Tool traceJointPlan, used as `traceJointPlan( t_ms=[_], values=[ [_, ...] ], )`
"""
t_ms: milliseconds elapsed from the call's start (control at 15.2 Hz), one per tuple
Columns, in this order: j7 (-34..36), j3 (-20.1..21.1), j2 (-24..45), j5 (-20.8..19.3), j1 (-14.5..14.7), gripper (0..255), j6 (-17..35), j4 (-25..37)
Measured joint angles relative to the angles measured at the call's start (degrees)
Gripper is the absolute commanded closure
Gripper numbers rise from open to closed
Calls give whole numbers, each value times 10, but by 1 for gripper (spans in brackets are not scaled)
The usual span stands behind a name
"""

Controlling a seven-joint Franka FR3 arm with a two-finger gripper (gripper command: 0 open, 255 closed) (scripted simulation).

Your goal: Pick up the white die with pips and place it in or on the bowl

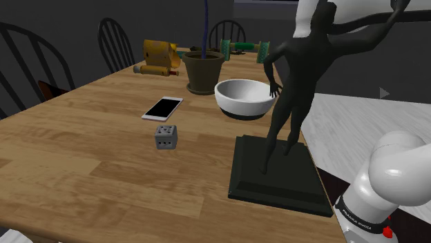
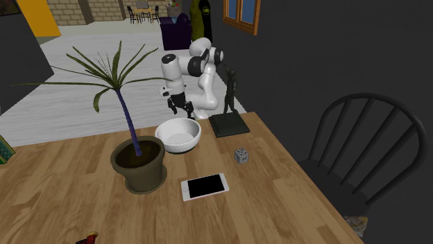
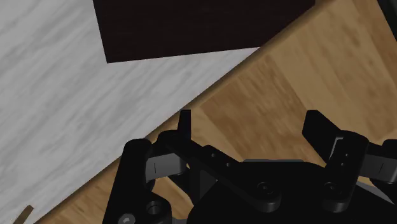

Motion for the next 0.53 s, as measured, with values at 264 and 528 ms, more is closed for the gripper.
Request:
traceJointPlan(
  t_ms=[264, 528],
  values=[
    [31, 26, 19, 19, 9, 0, 14, 10],
    [87, 71, 53, 48, 23, 0, 38, 33]
  ],
)
